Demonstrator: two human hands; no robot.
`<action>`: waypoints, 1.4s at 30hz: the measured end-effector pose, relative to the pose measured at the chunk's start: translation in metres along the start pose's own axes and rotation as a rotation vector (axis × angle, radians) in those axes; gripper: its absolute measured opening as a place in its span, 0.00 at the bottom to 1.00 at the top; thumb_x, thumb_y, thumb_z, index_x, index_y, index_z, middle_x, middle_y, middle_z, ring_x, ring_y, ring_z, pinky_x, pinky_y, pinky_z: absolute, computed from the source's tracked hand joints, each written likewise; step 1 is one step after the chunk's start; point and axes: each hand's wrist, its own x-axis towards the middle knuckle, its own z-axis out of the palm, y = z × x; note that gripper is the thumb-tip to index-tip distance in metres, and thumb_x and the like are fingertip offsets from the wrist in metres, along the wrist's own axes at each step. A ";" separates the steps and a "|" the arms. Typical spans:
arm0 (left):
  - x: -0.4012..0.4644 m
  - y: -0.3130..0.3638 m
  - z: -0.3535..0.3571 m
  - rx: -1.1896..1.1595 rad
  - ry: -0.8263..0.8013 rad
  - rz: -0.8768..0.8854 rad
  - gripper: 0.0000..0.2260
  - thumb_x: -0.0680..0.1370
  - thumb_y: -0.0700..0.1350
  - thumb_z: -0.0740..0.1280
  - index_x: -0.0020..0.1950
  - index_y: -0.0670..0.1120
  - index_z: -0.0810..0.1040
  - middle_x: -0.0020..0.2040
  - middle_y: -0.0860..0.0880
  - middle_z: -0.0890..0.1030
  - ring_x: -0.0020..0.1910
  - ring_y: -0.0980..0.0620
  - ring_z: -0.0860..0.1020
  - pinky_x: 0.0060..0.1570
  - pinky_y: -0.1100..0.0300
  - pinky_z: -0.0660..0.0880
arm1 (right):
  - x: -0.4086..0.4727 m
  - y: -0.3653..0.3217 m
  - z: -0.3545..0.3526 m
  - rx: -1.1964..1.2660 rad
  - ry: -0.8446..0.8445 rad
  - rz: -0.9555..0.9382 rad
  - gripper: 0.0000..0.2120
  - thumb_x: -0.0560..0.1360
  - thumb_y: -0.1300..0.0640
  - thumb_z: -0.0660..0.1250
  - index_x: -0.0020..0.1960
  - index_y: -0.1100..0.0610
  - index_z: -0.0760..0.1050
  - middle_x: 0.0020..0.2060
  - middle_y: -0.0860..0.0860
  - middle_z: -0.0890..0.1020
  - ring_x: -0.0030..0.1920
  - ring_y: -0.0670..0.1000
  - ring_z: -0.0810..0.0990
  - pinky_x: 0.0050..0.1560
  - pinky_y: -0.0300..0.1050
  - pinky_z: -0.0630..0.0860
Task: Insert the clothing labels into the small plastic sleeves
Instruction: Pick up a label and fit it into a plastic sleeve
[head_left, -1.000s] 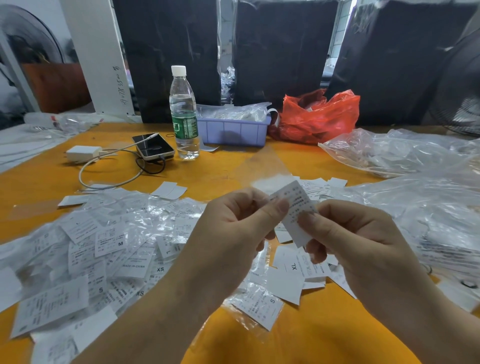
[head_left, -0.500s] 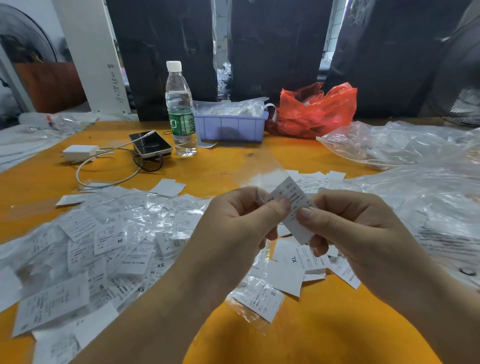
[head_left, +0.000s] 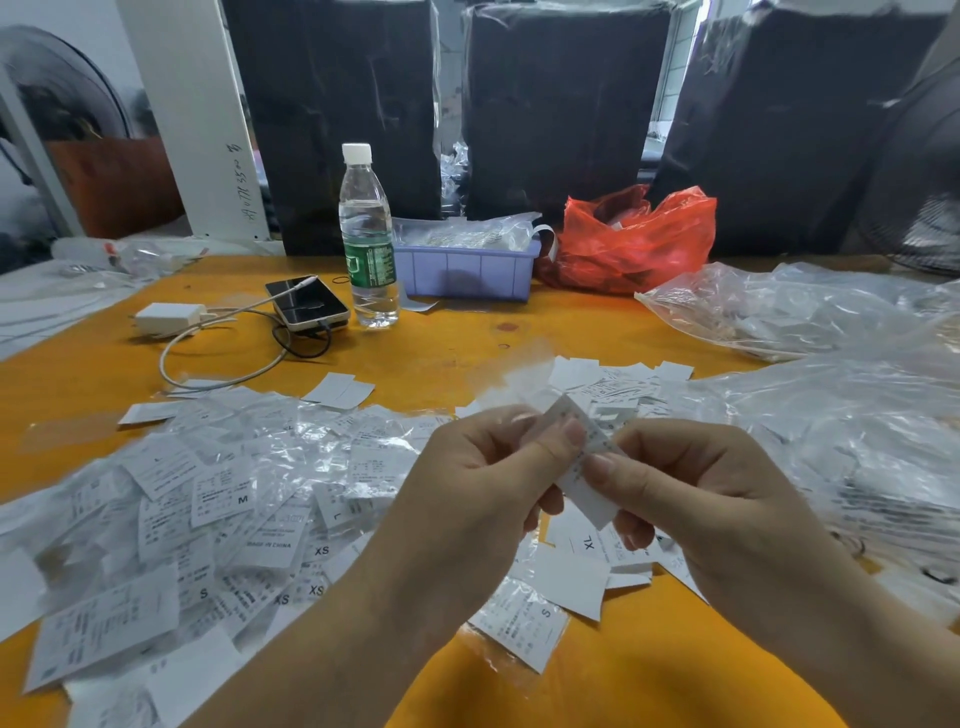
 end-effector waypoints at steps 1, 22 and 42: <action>0.000 0.000 0.000 -0.003 0.004 0.008 0.13 0.74 0.55 0.67 0.35 0.48 0.81 0.26 0.54 0.73 0.26 0.58 0.69 0.27 0.68 0.67 | 0.000 0.001 0.001 -0.004 0.017 0.001 0.19 0.67 0.42 0.68 0.35 0.60 0.79 0.27 0.51 0.75 0.30 0.47 0.73 0.32 0.39 0.70; -0.004 0.001 0.004 0.054 0.057 0.030 0.17 0.75 0.58 0.60 0.41 0.46 0.80 0.33 0.45 0.76 0.29 0.58 0.71 0.33 0.63 0.70 | -0.002 -0.004 0.005 0.152 0.119 0.071 0.14 0.66 0.45 0.67 0.36 0.55 0.82 0.27 0.52 0.76 0.28 0.46 0.72 0.28 0.34 0.70; -0.005 0.008 0.003 0.117 0.004 0.049 0.18 0.82 0.50 0.60 0.33 0.55 0.79 0.28 0.57 0.76 0.27 0.62 0.71 0.29 0.72 0.68 | -0.001 -0.001 0.002 0.119 0.152 0.071 0.14 0.66 0.45 0.75 0.39 0.57 0.83 0.31 0.56 0.79 0.29 0.48 0.73 0.30 0.38 0.73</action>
